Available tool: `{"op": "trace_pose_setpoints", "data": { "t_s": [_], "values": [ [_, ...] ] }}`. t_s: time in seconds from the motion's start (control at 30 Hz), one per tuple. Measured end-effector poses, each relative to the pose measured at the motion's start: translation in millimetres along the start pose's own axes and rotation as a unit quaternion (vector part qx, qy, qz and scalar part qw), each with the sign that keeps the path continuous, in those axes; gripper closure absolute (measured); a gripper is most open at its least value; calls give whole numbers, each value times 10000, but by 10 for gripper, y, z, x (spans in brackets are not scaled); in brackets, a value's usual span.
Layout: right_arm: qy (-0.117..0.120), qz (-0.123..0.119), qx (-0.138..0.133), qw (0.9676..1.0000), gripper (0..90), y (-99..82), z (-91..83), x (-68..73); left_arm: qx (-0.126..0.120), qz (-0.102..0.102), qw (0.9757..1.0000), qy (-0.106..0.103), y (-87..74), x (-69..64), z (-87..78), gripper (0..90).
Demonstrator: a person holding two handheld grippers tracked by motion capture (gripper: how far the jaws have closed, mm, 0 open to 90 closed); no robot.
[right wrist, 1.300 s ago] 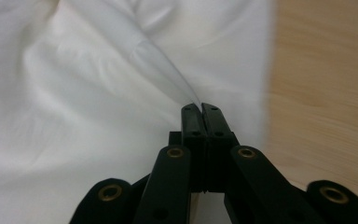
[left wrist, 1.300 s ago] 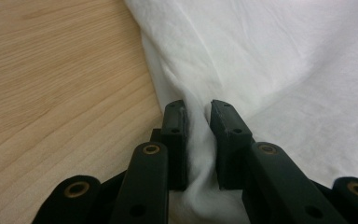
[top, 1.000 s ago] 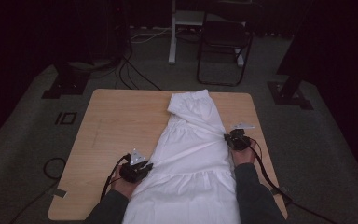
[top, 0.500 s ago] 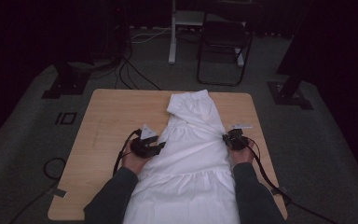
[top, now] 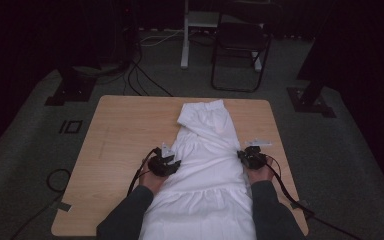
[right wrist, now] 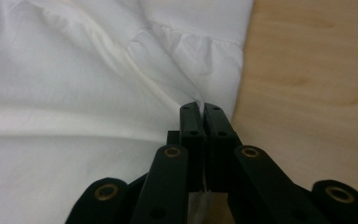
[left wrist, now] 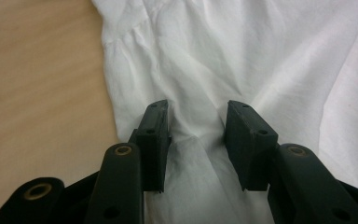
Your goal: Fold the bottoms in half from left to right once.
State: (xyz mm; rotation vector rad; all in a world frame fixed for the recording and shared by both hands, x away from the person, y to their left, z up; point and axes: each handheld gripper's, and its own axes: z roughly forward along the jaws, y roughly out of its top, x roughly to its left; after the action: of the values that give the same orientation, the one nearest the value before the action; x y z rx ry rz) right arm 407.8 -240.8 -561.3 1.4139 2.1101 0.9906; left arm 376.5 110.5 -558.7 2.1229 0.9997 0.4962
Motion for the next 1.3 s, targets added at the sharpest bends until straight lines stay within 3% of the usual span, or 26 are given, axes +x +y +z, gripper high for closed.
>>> {"op": "trace_pose_setpoints", "data": {
  "t_s": [0.17,0.33,0.37,0.43,0.53,0.6,0.8,1.0,1.03,1.1,1.13,1.2,1.23,1.27,1.3],
  "values": [
    [317,-93,3,9995,854,-246,-236,146,-14,-26,10000,-6,-266,-144,-279,600],
    [543,-175,97,9983,842,-483,-488,273,-45,61,10000,-48,-395,-243,-411,600],
    [560,-174,131,9982,823,-494,-509,280,-37,80,10000,-45,-393,-244,-409,600],
    [557,-186,205,9981,693,-482,-538,282,-27,26,10000,-90,-389,-229,-405,599],
    [611,-212,-55,9979,483,-358,-548,264,-34,39,10000,-79,-390,-234,-404,599],
    [741,-308,-106,9967,424,-211,-511,296,-32,34,10000,-87,-389,-230,-403,598],
    [871,-872,-122,9923,378,235,-217,553,-39,42,10000,-76,-390,-234,-403,598],
    [910,-1323,79,9870,297,489,131,807,-39,47,10000,-74,-391,-234,-404,598],
    [902,-1404,134,9859,297,498,176,829,-40,46,10000,-75,-391,-234,-404,598],
    [493,-1619,316,9851,377,510,285,868,-44,43,10000,-74,-391,-236,-403,598],
    [382,-1580,341,9861,505,523,307,834,-43,44,10000,-74,-391,-236,-404,598],
    [459,-1252,172,9909,755,561,276,697,-43,45,10000,-74,-391,-236,-404,598],
    [459,-1252,172,9909,755,561,276,697,-43,45,10000,-74,-391,-236,-404,598],
    [223,-841,7,9962,879,599,197,531,-46,50,10000,-68,-392,-237,-404,598],
    [140,-700,-68,9974,886,608,166,461,-44,50,10000,-70,-392,-236,-404,598]
  ]
}}
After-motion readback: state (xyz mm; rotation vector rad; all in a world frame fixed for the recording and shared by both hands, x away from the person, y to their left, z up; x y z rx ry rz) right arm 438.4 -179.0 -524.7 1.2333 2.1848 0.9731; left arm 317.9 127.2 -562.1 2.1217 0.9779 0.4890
